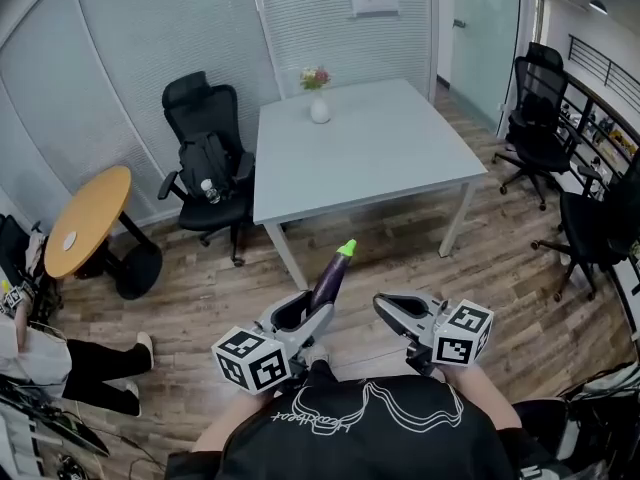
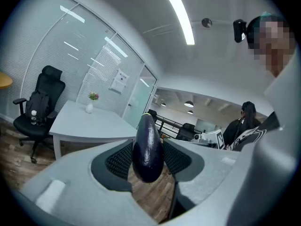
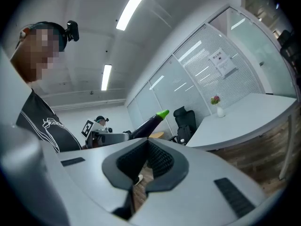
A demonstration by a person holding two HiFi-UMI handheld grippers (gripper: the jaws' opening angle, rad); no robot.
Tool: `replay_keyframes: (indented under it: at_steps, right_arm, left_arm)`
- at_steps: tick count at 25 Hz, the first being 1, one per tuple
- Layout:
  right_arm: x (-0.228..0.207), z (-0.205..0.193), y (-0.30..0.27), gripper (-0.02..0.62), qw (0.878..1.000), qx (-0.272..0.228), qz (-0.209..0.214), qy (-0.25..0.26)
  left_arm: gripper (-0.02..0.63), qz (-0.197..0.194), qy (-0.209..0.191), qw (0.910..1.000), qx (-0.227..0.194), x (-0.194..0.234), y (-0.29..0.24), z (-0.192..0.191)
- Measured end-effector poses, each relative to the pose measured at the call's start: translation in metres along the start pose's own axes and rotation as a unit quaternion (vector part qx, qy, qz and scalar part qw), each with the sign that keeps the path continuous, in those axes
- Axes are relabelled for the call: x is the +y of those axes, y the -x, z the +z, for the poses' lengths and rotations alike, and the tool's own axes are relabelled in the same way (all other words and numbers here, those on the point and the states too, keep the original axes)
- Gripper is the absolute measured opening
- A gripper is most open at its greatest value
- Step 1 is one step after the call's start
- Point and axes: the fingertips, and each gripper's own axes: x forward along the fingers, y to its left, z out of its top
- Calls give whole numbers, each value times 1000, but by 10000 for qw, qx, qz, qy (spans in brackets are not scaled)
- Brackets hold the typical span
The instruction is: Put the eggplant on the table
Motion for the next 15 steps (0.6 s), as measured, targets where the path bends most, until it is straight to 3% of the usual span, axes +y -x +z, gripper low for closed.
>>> replay_keyframes:
  at_steps: [15]
  right_arm:
    - [-56,-1,-61,8,9997,188,-91,-143]
  left_arm:
    - [207,27,-4,10000,4,71,-26,14]
